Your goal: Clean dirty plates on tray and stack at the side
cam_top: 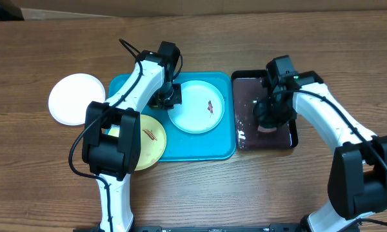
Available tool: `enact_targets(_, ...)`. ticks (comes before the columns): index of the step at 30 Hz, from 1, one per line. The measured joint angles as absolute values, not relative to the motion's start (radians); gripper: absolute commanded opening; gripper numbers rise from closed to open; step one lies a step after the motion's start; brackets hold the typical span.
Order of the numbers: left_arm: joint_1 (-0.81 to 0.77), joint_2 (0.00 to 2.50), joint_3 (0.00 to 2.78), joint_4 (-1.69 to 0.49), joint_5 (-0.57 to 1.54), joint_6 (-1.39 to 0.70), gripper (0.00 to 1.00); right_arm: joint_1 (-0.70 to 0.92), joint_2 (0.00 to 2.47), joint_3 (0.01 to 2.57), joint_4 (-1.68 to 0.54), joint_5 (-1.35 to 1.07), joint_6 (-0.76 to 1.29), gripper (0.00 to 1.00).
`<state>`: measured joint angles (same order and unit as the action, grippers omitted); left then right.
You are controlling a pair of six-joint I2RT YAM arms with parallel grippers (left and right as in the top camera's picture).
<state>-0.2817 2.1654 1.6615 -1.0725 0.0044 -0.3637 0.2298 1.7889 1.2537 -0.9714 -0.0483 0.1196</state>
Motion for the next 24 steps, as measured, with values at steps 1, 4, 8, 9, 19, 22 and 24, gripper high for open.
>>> enact_targets(1,-0.282,2.165,1.662,-1.079,0.008,-0.364,0.04,0.23,1.789,1.248,-0.963,-0.048,0.119,0.04)
enact_targets(4,-0.282,2.165,1.662,-1.111,0.018,-0.364,0.04,0.23,1.789,1.251,-0.933,-0.049,0.119,0.04)
enact_targets(8,-0.282,2.165,1.661,-1.133,0.027,-0.371,0.14,0.23,1.79,1.322,-0.992,-0.048,0.119,0.04)
enact_targets(9,-0.282,2.165,1.661,-1.134,0.03,-0.373,0.2,0.23,1.79,1.353,-1.01,-0.047,0.116,0.04)
enact_targets(19,-0.282,2.165,1.661,-1.1,0.016,-0.387,0.05,0.232,1.789,1.451,-1.101,-0.048,0.107,0.04)
enact_targets(22,-0.285,2.165,1.661,-1.125,0.015,-0.394,0.04,0.241,1.789,1.451,-1.108,-0.048,0.107,0.04)
enact_targets(24,-0.289,2.165,1.661,-1.138,0.014,-0.403,0.04,0.255,1.789,1.449,-1.114,-0.047,0.107,0.04)
